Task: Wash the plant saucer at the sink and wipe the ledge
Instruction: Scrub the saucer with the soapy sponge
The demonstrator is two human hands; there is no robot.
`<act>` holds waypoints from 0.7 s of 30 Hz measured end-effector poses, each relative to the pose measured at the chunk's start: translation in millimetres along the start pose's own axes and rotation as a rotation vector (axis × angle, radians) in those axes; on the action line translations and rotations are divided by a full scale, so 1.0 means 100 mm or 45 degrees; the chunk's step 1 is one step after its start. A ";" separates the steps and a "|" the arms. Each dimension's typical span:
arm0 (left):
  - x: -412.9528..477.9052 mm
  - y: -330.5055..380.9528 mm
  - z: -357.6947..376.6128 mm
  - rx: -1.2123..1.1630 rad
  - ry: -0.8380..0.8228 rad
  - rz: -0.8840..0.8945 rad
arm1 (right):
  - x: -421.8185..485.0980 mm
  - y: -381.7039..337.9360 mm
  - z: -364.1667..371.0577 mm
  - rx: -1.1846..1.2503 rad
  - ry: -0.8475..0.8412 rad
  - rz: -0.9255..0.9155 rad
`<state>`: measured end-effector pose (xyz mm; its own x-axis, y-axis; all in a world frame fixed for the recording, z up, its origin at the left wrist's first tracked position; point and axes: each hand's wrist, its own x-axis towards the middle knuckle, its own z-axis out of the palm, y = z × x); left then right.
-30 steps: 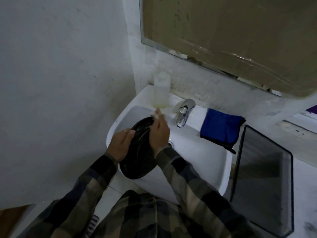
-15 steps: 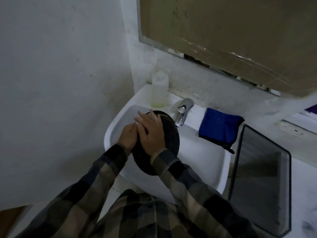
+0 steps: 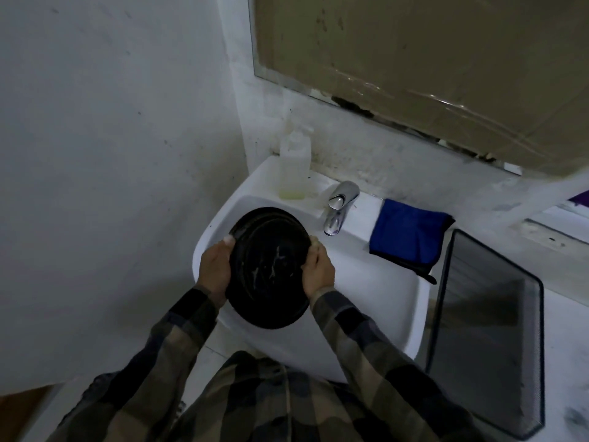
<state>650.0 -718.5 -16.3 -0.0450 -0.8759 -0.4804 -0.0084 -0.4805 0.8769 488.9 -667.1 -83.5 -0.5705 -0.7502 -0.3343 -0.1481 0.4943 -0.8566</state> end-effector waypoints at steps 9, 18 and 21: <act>0.06 -0.07 0.14 -0.357 0.157 -0.364 | -0.68 -0.11 0.18 -0.357 -0.173 -0.567; -0.14 0.02 0.28 0.124 -0.202 -0.142 | -0.05 -0.70 0.18 -0.412 -0.430 -0.601; -0.18 0.07 0.18 0.180 -0.118 -0.067 | 0.23 -0.53 -0.05 -0.356 -0.344 -0.320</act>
<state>633.0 -705.2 -0.9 -0.1329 -0.8388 -0.5280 -0.1535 -0.5089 0.8470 479.6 -708.4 -44.3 -0.2638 -0.9311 -0.2520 -0.4883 0.3542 -0.7976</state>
